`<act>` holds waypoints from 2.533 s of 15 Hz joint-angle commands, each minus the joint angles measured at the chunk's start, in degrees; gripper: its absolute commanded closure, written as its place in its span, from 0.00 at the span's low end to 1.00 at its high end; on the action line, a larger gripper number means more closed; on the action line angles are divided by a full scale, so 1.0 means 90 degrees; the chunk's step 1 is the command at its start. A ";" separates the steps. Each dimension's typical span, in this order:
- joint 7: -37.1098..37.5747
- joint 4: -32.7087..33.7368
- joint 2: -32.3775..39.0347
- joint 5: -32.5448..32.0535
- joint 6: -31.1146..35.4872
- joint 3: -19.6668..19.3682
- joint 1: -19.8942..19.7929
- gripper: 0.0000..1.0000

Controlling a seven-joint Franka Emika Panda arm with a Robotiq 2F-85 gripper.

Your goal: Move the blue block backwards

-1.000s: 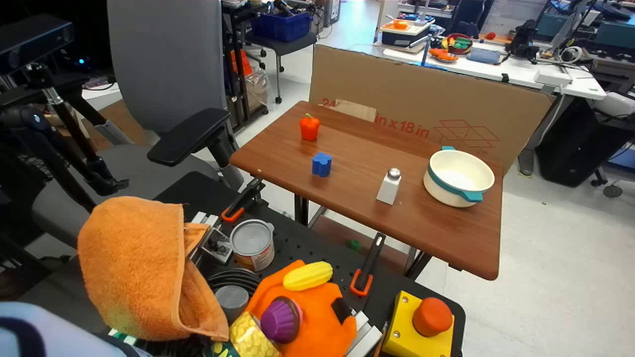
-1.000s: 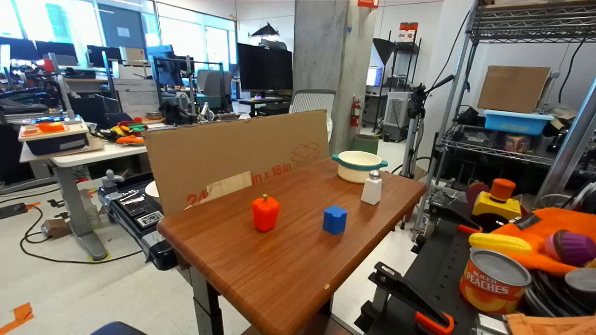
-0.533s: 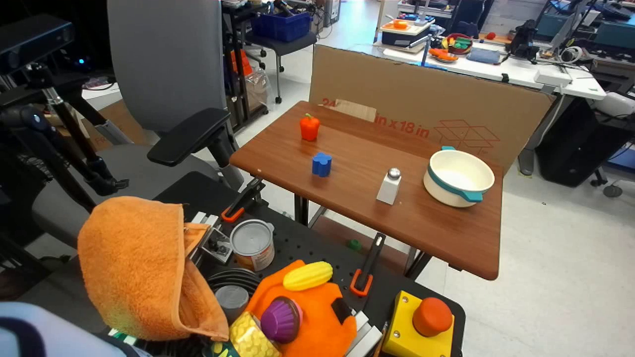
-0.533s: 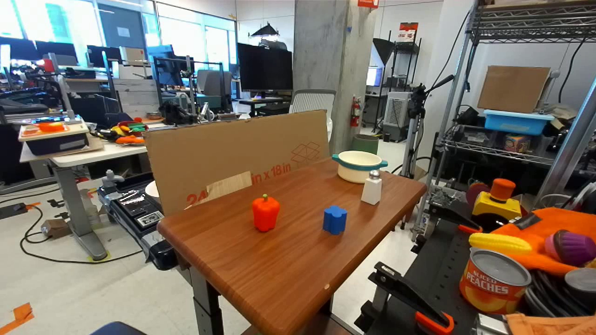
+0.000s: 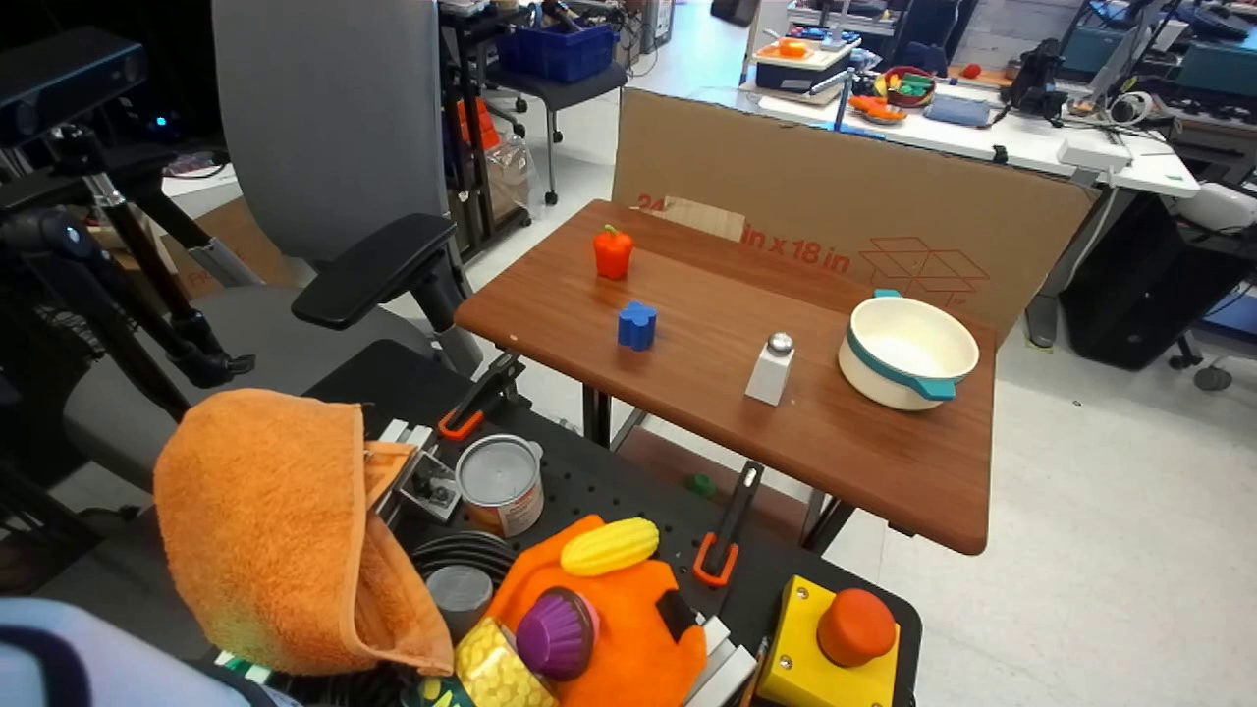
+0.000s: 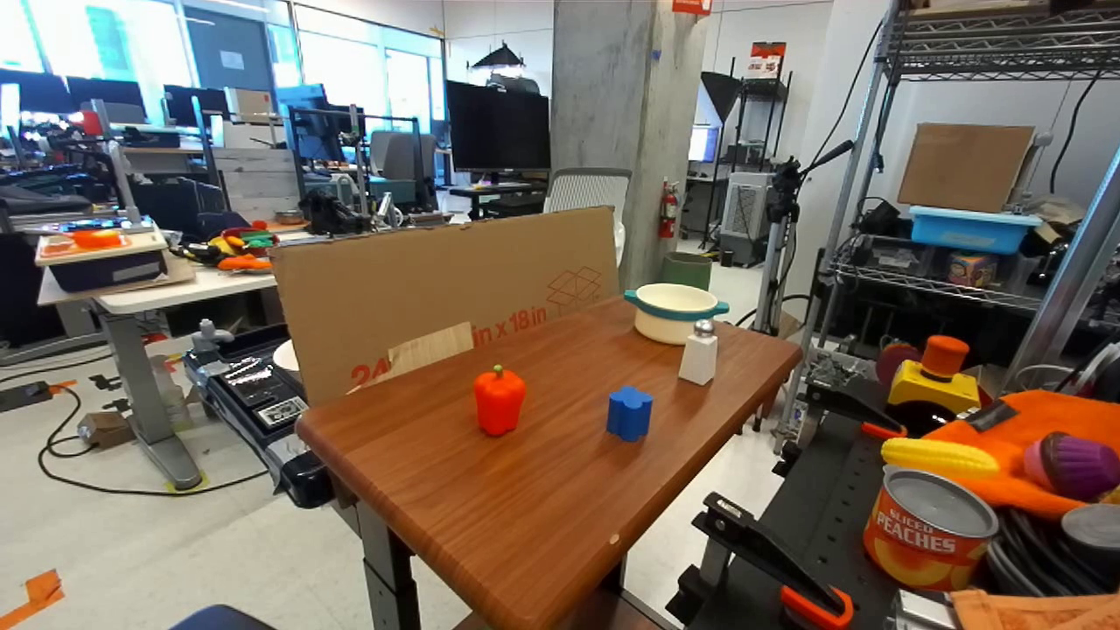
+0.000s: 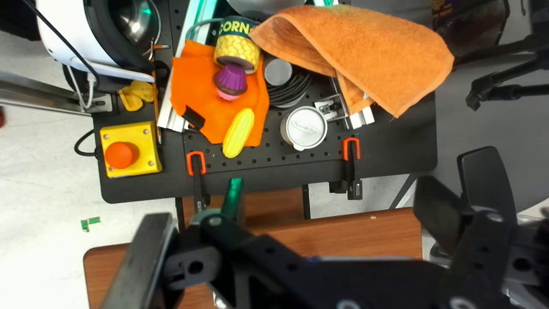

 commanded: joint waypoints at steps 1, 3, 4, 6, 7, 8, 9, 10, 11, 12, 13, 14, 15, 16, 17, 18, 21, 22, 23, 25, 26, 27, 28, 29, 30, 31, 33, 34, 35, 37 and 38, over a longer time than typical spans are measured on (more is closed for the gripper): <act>0.0453 0.0062 0.0959 0.0267 0.0879 0.0432 0.0156 0.00; 0.0672 0.0085 0.1483 0.0375 0.1365 0.0633 0.0249 0.00; 0.0804 0.0107 0.1774 0.0376 0.1645 0.0746 0.0279 0.00; 0.1064 0.0127 0.2311 0.0274 0.2276 0.0924 0.0325 0.00; 0.1199 0.0155 0.2561 0.0221 0.2530 0.0991 0.0333 0.00; 0.1367 0.0176 0.2838 0.0134 0.2816 0.1062 0.0329 0.00; 0.1535 0.0207 0.3073 0.0040 0.3026 0.1119 0.0323 0.00; 0.1656 0.0224 0.3336 -0.0049 0.3263 0.1151 0.0322 0.00; 0.1701 0.0254 0.3573 -0.0049 0.3434 0.1150 0.0341 0.00; 0.1767 0.0280 0.3808 -0.0116 0.3638 0.1163 0.0354 0.00; 0.1829 0.0322 0.4039 -0.0154 0.3787 0.1163 0.0366 0.00; 0.1767 0.0356 0.4274 -0.0066 0.4013 0.1136 0.0390 0.00; 0.1830 0.0414 0.4486 -0.0113 0.4157 0.1131 0.0397 0.00; 0.1861 0.0495 0.4735 -0.0122 0.4309 0.1113 0.0401 0.00; 0.1925 0.0600 0.4978 -0.0128 0.4423 0.1099 0.0411 0.00; 0.1992 0.0702 0.5188 -0.0128 0.4480 0.1091 0.0429 0.00; 0.2158 0.0966 0.5753 -0.0156 0.4730 0.1075 0.0527 0.00; 0.2218 0.1039 0.5913 -0.0205 0.4841 0.1060 0.0575 0.00; 0.2280 0.1130 0.6077 -0.0260 0.4906 0.1040 0.0626 0.00; 0.2390 0.1316 0.6381 -0.0333 0.5049 0.0996 0.0716 0.00; 0.2454 0.1418 0.6534 -0.0367 0.5112 0.0966 0.0759 0.00; 0.2505 0.1520 0.6671 -0.0398 0.5154 0.0936 0.0800 0.00; 0.2582 0.1638 0.6818 -0.0430 0.5170 0.0902 0.0836 0.00; 0.2631 0.1750 0.6964 -0.0431 0.5190 0.0875 0.0868 0.00; 0.2661 0.1846 0.7081 -0.0433 0.5208 0.0846 0.0899 0.00; 0.2692 0.1950 0.7204 -0.0432 0.5201 0.0816 0.0933 0.00; 0.2746 0.2158 0.7433 -0.0414 0.5165 0.0760 0.0994 0.00; 0.2781 0.2263 0.7536 -0.0410 0.5136 0.0731 0.1024 0.00; 0.2807 0.2357 0.7632 -0.0403 0.5118 0.0705 0.1048 0.00; 0.2869 0.2554 0.7822 -0.0395 0.5046 0.0651 0.1103 0.05; 0.2901 0.2629 0.7900 -0.0405 0.5039 0.0626 0.1138 0.26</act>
